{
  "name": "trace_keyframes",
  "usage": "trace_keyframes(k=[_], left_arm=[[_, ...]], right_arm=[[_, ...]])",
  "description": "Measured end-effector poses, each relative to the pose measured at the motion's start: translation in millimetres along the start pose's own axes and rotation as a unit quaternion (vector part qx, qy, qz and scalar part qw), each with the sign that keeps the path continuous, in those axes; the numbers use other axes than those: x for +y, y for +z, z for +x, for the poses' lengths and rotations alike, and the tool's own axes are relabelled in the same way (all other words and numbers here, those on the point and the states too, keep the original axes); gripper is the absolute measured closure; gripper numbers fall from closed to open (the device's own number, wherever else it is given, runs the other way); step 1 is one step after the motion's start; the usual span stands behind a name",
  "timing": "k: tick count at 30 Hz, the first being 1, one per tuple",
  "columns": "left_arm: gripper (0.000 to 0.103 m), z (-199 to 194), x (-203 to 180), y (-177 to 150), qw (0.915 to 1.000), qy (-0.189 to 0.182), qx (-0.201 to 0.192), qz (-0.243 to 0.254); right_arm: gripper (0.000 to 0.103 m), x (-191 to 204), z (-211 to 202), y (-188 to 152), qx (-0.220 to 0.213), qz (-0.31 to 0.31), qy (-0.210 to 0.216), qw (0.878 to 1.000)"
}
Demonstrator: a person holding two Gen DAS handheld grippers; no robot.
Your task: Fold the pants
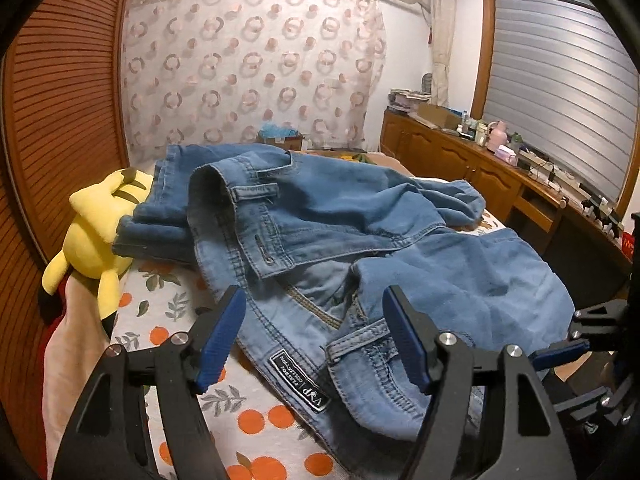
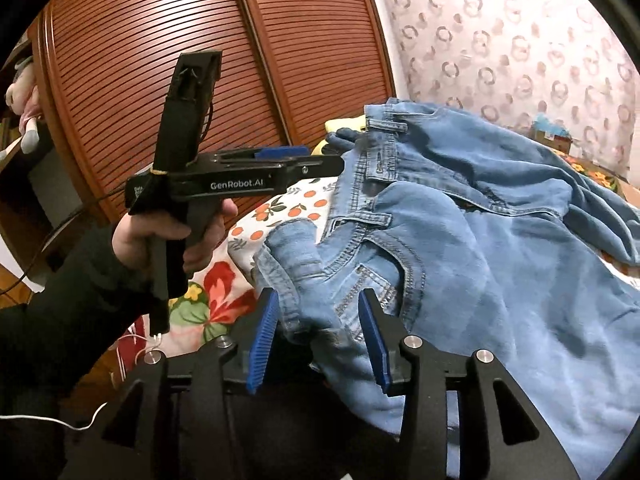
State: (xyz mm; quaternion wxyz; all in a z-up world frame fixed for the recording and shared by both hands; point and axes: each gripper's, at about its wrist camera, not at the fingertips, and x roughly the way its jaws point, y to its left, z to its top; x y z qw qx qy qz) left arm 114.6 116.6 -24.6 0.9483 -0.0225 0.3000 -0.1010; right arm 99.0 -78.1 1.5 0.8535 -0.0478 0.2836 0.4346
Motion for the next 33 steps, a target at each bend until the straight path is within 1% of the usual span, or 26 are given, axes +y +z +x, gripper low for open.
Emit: trace_keyframes(k=[4, 8, 10, 13, 16, 18, 20, 23, 25, 26, 27, 28, 29, 31, 33], left_arm=[[0.031, 2, -4, -4, 1.0000, -0.001, 0.006, 0.005], [0.031, 13, -9, -10, 0.9997, -0.007, 0.020, 0.010], [0.031, 20, -12, -13, 0.9994, -0.016, 0.030, 0.008], [0.031, 30, -20, -20, 0.9985, -0.027, 0.046, 0.011], [0.031, 37, -29, -29, 0.9978, -0.009, 0.061, 0.023], [0.031, 39, -31, -35, 0.9972, -0.007, 0.070, 0.022], [0.031, 38, -32, -42, 0.9968, -0.008, 0.077, 0.019], [0.031, 35, -35, -52, 0.9964, -0.003, 0.082, 0.020], [0.032, 32, -33, -54, 0.9966, -0.006, 0.081, 0.013], [0.039, 31, -33, -54, 0.9967, -0.010, 0.080, 0.009], [0.042, 30, -32, -55, 0.9966, -0.014, 0.081, 0.004], [0.047, 29, -32, -55, 0.9965, -0.016, 0.082, 0.000], [0.055, 28, -33, -55, 0.9965, -0.018, 0.082, -0.001], [0.058, 28, -36, -55, 0.9963, -0.019, 0.083, 0.005], [0.066, 28, -37, -56, 0.9963, -0.014, 0.084, 0.006]], right_arm=[[0.058, 1, -14, -1, -0.012, 0.005, -0.005, 1.000], [0.057, -9, -17, -1, -0.019, 0.009, -0.030, 0.999], [0.057, -18, -13, 0, -0.019, 0.012, -0.050, 0.999], [0.057, -33, -4, 1, -0.022, 0.006, -0.094, 0.995], [0.057, -55, 9, -7, -0.010, 0.015, -0.133, 0.991], [0.057, -65, 18, -16, 0.003, 0.033, -0.140, 0.990], [0.057, -68, 24, -23, 0.013, 0.043, -0.139, 0.989], [0.057, -63, 30, -37, 0.026, 0.044, -0.136, 0.989], [0.057, -58, 34, -44, 0.033, 0.045, -0.133, 0.990], [0.056, -62, 35, -45, 0.036, 0.049, -0.130, 0.990], [0.056, -61, 36, -48, 0.036, 0.050, -0.130, 0.990], [0.056, -58, 36, -51, 0.028, 0.044, -0.134, 0.990], [0.056, -59, 33, -53, 0.027, 0.043, -0.136, 0.989], [0.056, -58, 31, -56, 0.025, 0.046, -0.133, 0.990], [0.056, -59, 29, -59, 0.025, 0.048, -0.129, 0.990]])
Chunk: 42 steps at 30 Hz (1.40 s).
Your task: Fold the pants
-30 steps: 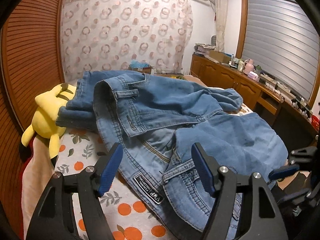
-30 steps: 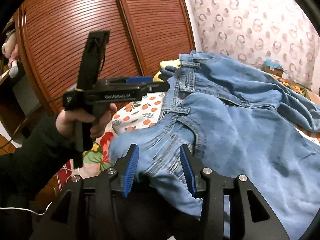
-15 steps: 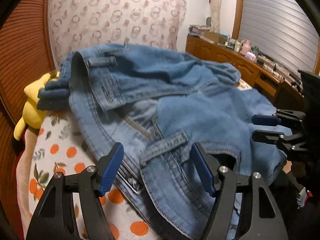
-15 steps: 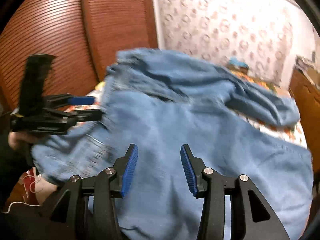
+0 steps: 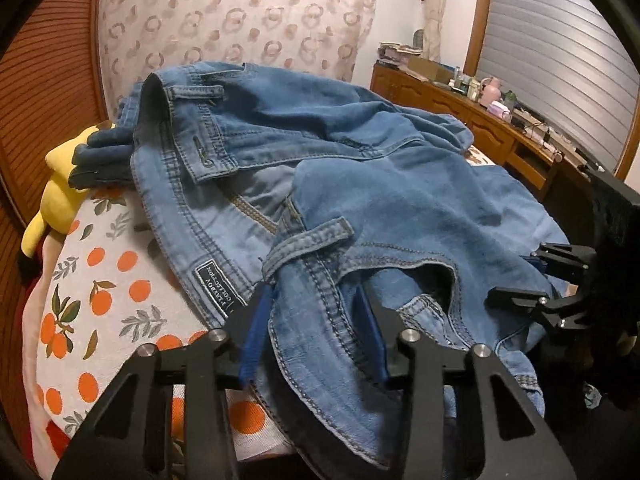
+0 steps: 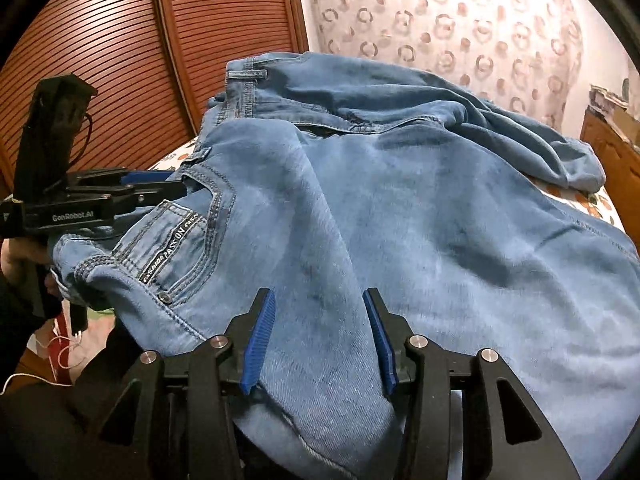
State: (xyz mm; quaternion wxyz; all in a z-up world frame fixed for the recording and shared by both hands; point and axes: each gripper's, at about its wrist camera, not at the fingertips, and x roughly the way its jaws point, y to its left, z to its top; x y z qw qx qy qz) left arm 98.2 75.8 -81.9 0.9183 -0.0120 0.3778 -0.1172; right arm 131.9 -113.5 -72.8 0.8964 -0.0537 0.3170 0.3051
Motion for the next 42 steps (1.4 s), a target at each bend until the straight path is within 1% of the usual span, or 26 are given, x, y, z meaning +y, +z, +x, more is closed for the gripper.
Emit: trace_keyframes(k=[2, 4, 6, 9, 11, 13, 15, 18, 19, 20, 21, 22, 23, 25, 27, 28, 31, 33, 37, 40, 42], left_arm=[[0.082, -3, -2, -1, 1.0000, -0.004, -0.005, -0.001], [0.090, -12, -6, -2, 0.9999, 0.000, -0.016, 0.001], [0.091, -25, -7, -3, 0.9996, 0.009, -0.026, -0.005], [0.091, -55, -6, -6, 0.9988, 0.014, -0.045, -0.011], [0.091, -68, -2, -10, 0.9989, 0.023, -0.041, -0.010], [0.091, -73, -1, -14, 0.9989, 0.030, -0.034, -0.005], [0.089, -72, -1, -19, 0.9991, 0.035, -0.026, -0.001], [0.082, -69, 3, -21, 0.9991, 0.033, -0.024, -0.005], [0.074, -69, 4, -20, 0.9990, 0.036, -0.025, -0.007], [0.070, -71, 5, -19, 0.9988, 0.039, -0.028, -0.011], [0.068, -73, 8, -18, 0.9985, 0.040, -0.034, -0.016], [0.064, -75, 12, -16, 0.9982, 0.037, -0.042, -0.021], [0.057, -78, 14, -15, 0.9979, 0.033, -0.048, -0.026], [0.052, -83, 23, -10, 0.9969, 0.023, -0.064, -0.041], [0.052, -84, 26, -3, 0.9961, 0.029, -0.072, -0.042], [0.052, -82, 27, 2, 0.9958, 0.037, -0.076, -0.034], [0.052, -64, 32, 13, 0.9959, 0.052, -0.071, -0.022], [0.052, -49, 35, 20, 0.9966, 0.051, -0.062, -0.018], [0.052, -16, 30, 28, 0.9993, 0.026, -0.026, -0.002], [0.052, 5, 24, 26, 0.9997, 0.024, -0.001, 0.002], [0.052, 11, 20, 21, 0.9997, 0.025, 0.006, 0.003]], right_arm=[[0.056, -5, -2, -1, 0.001, 0.003, 0.005, 1.000], [0.056, -6, -4, 0, 0.002, 0.005, 0.006, 1.000], [0.056, -2, -5, 2, 0.003, 0.005, 0.005, 1.000], [0.056, -9, -13, 0, -0.001, 0.007, 0.008, 1.000], [0.056, -14, -19, -1, -0.006, 0.011, 0.012, 1.000], [0.055, -17, -25, -1, -0.013, 0.015, 0.021, 1.000], [0.055, -18, -29, -1, -0.018, 0.015, 0.022, 0.999], [0.055, -21, -33, -2, -0.023, 0.013, 0.021, 0.999], [0.055, -23, -35, -3, -0.024, 0.012, 0.018, 0.999], [0.055, -24, -36, -3, -0.025, 0.012, 0.017, 0.999], [0.055, -27, -37, -3, -0.026, 0.013, 0.015, 0.999], [0.055, -30, -38, -3, -0.027, 0.015, 0.012, 0.999], [0.055, -31, -41, -5, -0.027, 0.015, 0.010, 0.999], [0.055, -36, -44, -6, -0.029, 0.017, 0.006, 0.999], [0.055, -36, -50, -10, -0.030, 0.020, 0.003, 0.999], [0.055, -36, -51, -11, -0.032, 0.022, 0.002, 0.999], [0.055, -35, -52, -12, -0.032, 0.025, 0.000, 0.999], [0.055, -29, -49, -9, -0.031, 0.024, -0.001, 0.999], [0.055, -27, -48, -10, -0.027, 0.026, -0.002, 0.999], [0.055, -31, -45, -10, -0.024, 0.029, -0.007, 0.999], [0.055, -34, -45, -11, -0.023, 0.030, -0.009, 0.999]])
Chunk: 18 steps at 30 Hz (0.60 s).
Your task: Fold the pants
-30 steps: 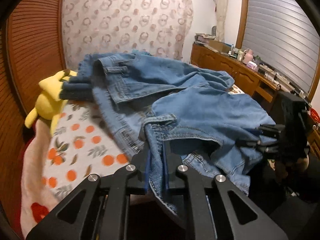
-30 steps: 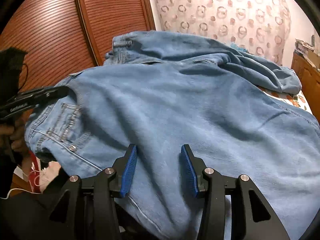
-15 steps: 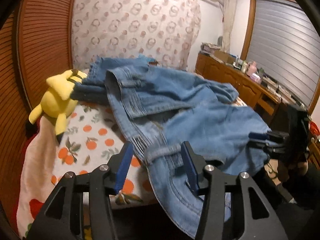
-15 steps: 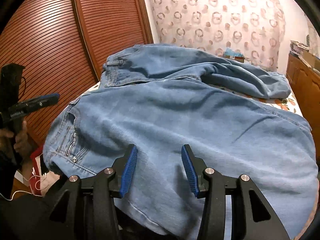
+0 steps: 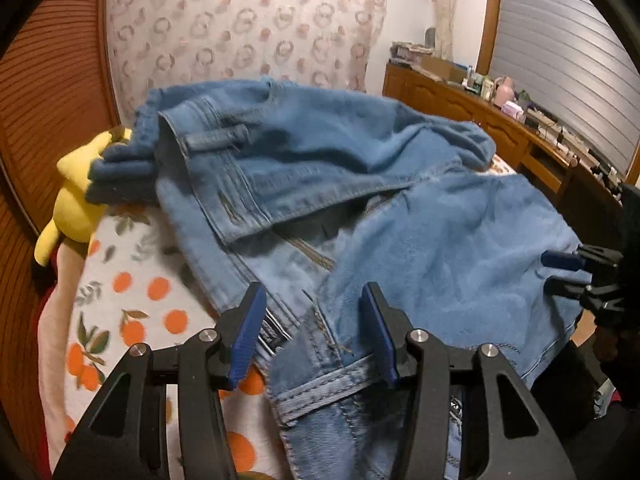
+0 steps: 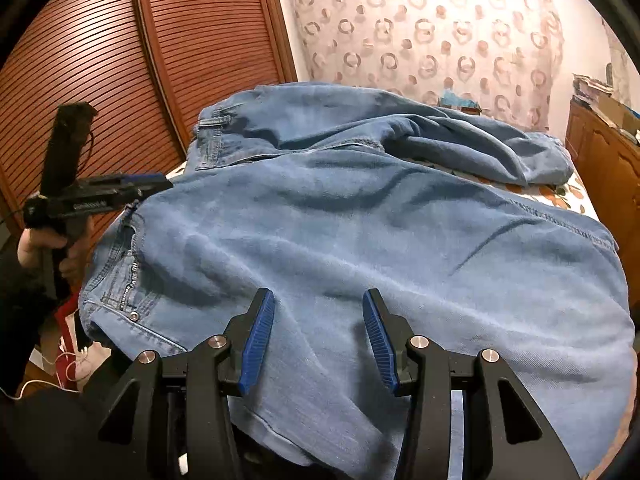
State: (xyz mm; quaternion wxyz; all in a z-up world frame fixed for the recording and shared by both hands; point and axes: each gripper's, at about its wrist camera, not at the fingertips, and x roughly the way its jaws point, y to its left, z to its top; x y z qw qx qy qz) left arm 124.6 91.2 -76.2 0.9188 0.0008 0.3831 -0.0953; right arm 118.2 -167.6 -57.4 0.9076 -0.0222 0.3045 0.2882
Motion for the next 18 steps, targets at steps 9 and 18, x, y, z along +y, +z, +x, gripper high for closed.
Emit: trace_keyframes(k=[9, 18], left_arm=[[0.075, -2, -22, -14, 0.9996, 0.016, 0.001, 0.024], [0.089, -61, -22, 27, 0.9937, 0.058, -0.087, 0.040]], right_arm=[[0.055, -6, 0, -2, 0.002, 0.008, -0.003, 1.000], [0.055, -14, -5, 5, -0.012, 0.018, -0.009, 1.000]])
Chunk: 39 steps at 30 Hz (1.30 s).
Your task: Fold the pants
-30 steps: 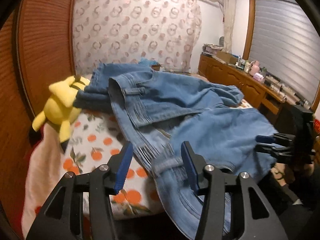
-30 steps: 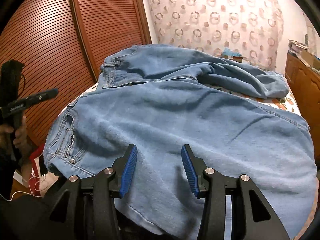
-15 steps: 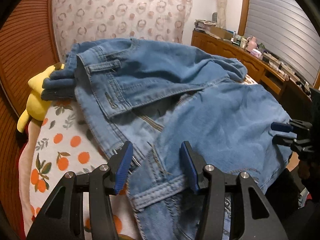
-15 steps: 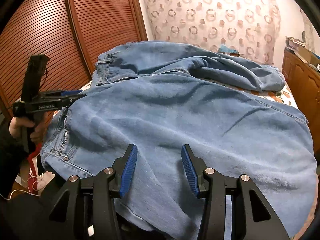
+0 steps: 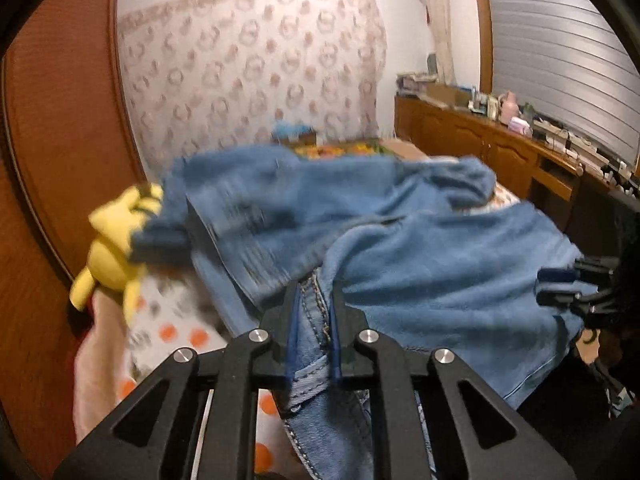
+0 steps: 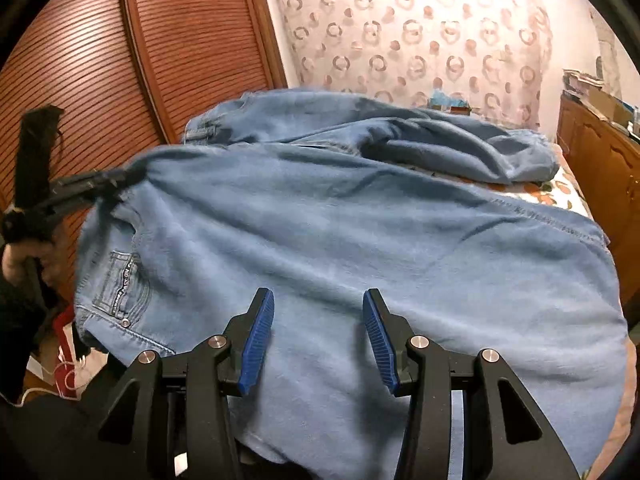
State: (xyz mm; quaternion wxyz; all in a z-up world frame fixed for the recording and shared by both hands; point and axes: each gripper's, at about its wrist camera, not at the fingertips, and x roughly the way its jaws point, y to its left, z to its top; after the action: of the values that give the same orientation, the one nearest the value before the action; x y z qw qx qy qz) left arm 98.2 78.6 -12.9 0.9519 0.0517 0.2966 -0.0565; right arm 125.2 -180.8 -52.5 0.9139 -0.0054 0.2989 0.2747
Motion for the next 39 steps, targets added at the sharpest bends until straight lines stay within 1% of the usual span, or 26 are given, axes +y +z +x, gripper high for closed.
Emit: trace_keyframes(k=[1, 3, 5, 6, 7, 8, 9, 10, 11, 12, 14, 19, 21, 25, 27, 29, 30, 36, 39], left_arm=[[0.089, -4, 2, 5, 0.9999, 0.009, -0.008, 0.005], [0.089, -5, 11, 10, 0.9997, 0.021, -0.008, 0.001], [0.089, 0, 23, 6, 0.9998, 0.014, 0.009, -0.007], [0.088, 4, 25, 2, 0.9997, 0.006, 0.021, -0.006], [0.084, 5, 26, -1, 0.9997, 0.007, 0.024, -0.006], [0.081, 6, 26, -4, 0.9996, 0.011, 0.026, -0.006], [0.079, 7, 25, -7, 0.9993, 0.023, 0.031, -0.004], [0.070, 7, 26, -7, 0.9992, 0.025, 0.031, -0.005], [0.055, 5, 27, -7, 0.9993, 0.020, 0.029, -0.012], [0.051, 4, 30, -7, 0.9994, 0.011, 0.023, -0.022], [0.049, 2, 34, -2, 0.9993, 0.008, 0.014, -0.033], [0.048, 8, 25, 14, 0.9996, 0.001, 0.003, -0.030], [0.048, 14, 15, 23, 0.9996, -0.013, 0.000, -0.023], [0.047, 38, -15, 47, 0.9990, -0.045, -0.005, -0.004], [0.041, 55, -30, 60, 0.9977, -0.067, -0.005, 0.002], [0.027, 69, -40, 69, 0.9961, -0.088, -0.003, -0.002], [0.025, 79, -47, 75, 0.9953, -0.097, -0.002, -0.004], [0.024, 122, -76, 89, 0.9942, -0.107, 0.006, 0.013], [0.024, 137, -83, 89, 0.9949, -0.098, 0.008, 0.024]], right_arm=[[0.055, -2, -2, 2, -0.004, 0.004, 0.001, 1.000], [0.055, -5, -6, 4, -0.010, 0.011, 0.005, 1.000], [0.055, -6, -10, 3, -0.015, 0.013, 0.007, 1.000], [0.055, -7, -11, 3, -0.017, 0.013, 0.007, 1.000], [0.055, -7, -12, 3, -0.018, 0.013, 0.007, 1.000], [0.055, -9, -12, 2, -0.018, 0.013, 0.007, 1.000], [0.055, -10, -11, 1, -0.018, 0.014, 0.006, 1.000], [0.055, -13, -10, 1, -0.018, 0.015, 0.004, 1.000], [0.055, -15, -8, 0, -0.017, 0.017, 0.002, 1.000], [0.055, -18, -7, 0, -0.017, 0.021, -0.001, 1.000], [0.055, -20, -8, 0, -0.017, 0.027, -0.003, 0.999], [0.055, -25, -10, 3, -0.020, 0.027, -0.011, 0.999], [0.055, -25, -13, 5, -0.022, 0.026, -0.019, 0.999], [0.055, -39, -20, 15, -0.028, 0.025, -0.039, 0.999], [0.055, -49, -24, 20, -0.031, 0.026, -0.052, 0.998], [0.055, -62, -28, 28, -0.035, 0.026, -0.067, 0.997], [0.055, -69, -30, 31, -0.037, 0.026, -0.073, 0.996], [0.054, -117, -39, 49, -0.042, 0.042, -0.109, 0.992], [0.054, -141, -31, 60, -0.033, 0.047, -0.123, 0.991]])
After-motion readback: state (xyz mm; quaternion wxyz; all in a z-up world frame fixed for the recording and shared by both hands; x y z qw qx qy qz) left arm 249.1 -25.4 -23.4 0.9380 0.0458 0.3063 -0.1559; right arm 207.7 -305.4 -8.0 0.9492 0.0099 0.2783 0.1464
